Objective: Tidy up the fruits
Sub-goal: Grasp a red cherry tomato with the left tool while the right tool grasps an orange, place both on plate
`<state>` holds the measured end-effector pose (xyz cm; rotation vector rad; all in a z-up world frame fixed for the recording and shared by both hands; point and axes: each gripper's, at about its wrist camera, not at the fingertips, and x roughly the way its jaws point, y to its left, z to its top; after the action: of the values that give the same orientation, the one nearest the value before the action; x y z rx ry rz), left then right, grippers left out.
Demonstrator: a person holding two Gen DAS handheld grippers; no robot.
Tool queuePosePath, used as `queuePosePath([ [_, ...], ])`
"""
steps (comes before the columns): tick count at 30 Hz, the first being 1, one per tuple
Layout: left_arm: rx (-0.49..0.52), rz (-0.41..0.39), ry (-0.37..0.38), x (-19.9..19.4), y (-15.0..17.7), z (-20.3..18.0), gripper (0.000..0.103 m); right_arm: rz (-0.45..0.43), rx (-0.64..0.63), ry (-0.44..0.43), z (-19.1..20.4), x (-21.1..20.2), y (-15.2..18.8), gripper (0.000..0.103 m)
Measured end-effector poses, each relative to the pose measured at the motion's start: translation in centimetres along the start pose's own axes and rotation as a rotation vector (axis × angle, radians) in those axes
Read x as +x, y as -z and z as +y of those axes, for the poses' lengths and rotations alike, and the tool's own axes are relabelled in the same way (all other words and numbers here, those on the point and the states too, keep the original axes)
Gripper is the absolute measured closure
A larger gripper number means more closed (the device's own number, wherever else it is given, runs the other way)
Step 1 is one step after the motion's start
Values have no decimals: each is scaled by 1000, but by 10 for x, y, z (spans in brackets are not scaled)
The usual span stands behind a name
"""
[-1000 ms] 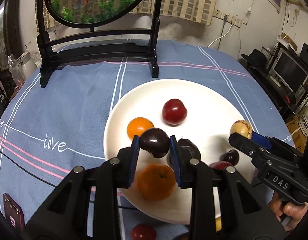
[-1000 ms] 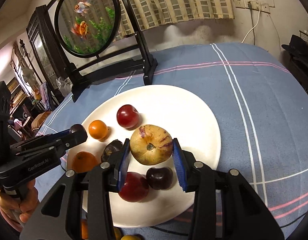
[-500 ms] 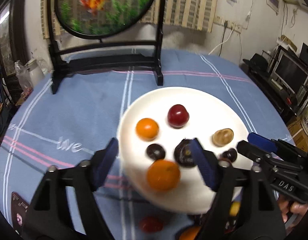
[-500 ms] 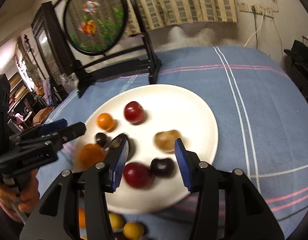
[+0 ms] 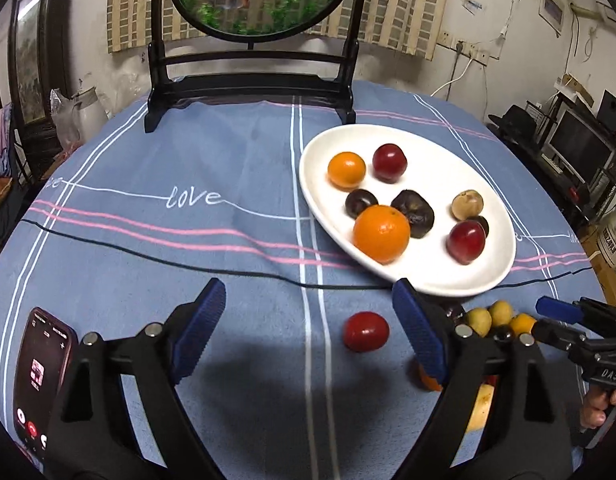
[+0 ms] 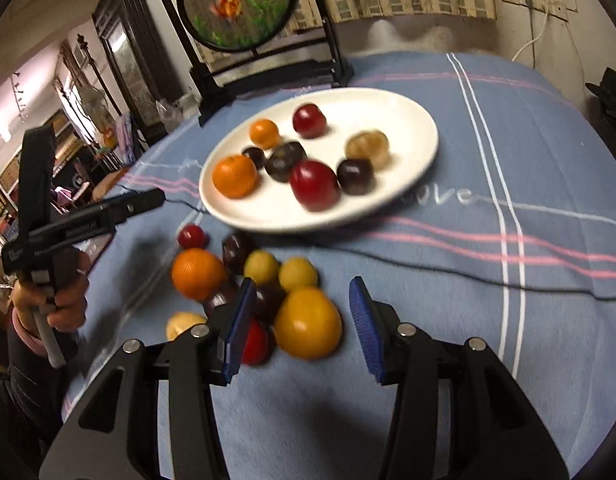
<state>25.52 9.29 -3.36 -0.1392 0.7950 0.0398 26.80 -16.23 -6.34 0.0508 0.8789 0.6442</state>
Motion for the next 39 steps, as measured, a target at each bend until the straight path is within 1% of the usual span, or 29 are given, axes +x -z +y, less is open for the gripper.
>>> queuePosePath([
  [2,3,-10,3,-2,1,-2,16,17,2,-3,0,1,3,55],
  [4,15,-23,-5,-5,1,-5,16,35,1,17,-1,3,5,55],
  [5,18,-30,-11,-6,1,-5,16,41,2,12,-1,4,6,55],
  [8,17,-31,-10,-8,0,-4,16,62,1,12,-1,10,8,55],
  [11,5,-34,-12,-8,0,0,16,81,2,15,-2,16,10,61],
  [13,-6,-33,-6,-9,0,4,16,81,8,-6,-2,17,11,65],
  [15,-3,-32,-11,-8,1,6,16,73,20,-3,-4,15,11,65],
  [17,8,-20,-9,-5,3,5,18,61,56,-22,-11,11,10,65],
  [18,18,-12,-4,-3,4,3,22,52,85,-35,-16,9,10,65],
  [19,31,-1,4,-1,5,1,30,44,103,-39,-19,7,9,65],
  [20,44,9,14,1,6,-1,34,35,118,-41,-22,5,9,65],
  [22,86,34,32,7,10,-9,48,25,134,-49,-24,2,9,65],
  [24,119,46,43,11,13,-16,52,20,140,-51,-25,1,8,65],
  [27,166,45,67,12,17,-26,53,15,136,-54,-23,0,8,65],
  [30,206,55,65,17,22,-33,60,14,125,-51,-19,1,7,65],
  [31,210,64,65,20,23,-34,62,13,123,-50,-19,1,7,65],
  [33,211,77,68,24,25,-35,64,12,121,-47,-19,1,6,65],
  [39,215,99,85,32,27,-37,64,9,118,-39,-18,1,6,65],
])
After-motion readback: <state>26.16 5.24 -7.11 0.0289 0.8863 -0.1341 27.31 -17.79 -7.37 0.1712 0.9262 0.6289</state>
